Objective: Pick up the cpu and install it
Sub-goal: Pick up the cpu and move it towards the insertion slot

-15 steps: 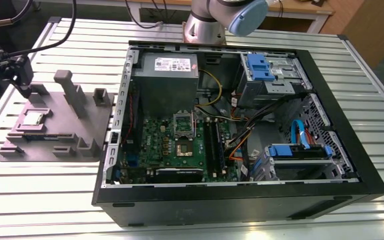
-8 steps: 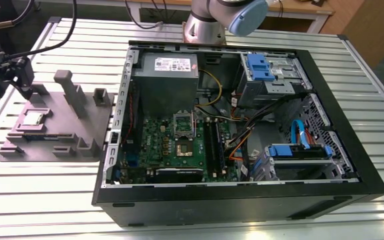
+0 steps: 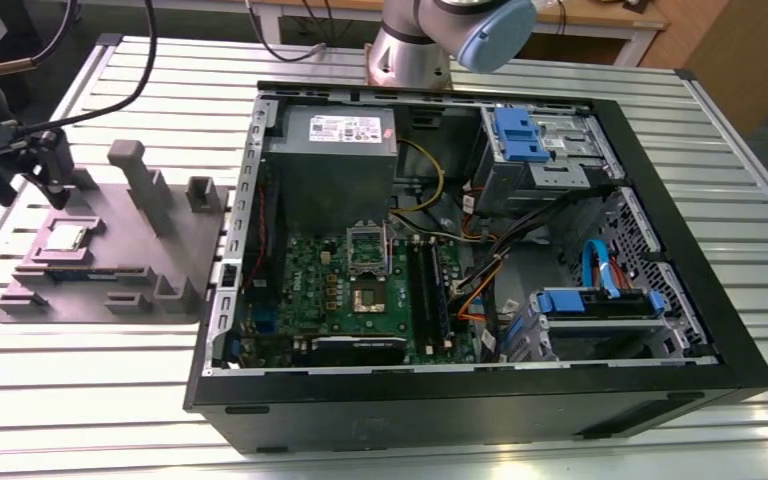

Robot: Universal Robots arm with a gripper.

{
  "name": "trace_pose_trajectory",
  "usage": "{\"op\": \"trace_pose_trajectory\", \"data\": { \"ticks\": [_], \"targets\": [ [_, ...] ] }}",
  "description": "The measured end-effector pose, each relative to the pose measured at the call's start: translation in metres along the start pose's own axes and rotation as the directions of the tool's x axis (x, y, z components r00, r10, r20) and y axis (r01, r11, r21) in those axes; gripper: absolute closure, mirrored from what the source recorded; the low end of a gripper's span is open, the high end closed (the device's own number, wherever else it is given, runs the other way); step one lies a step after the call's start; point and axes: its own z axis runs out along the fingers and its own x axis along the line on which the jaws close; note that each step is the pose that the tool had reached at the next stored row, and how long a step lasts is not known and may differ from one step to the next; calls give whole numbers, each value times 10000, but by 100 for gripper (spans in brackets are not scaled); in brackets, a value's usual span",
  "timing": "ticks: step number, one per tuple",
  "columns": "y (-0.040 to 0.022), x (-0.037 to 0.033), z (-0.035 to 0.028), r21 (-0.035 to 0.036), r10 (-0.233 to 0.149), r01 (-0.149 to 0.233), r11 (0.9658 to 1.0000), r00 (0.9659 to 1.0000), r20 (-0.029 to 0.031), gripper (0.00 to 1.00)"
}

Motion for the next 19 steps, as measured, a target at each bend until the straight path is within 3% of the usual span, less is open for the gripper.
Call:
{"op": "trace_pose_trajectory", "data": {
  "ticks": [19],
  "targets": [
    [-17,21,346,-1,-15,15,10000,10000,-9,41]
  ]
}}
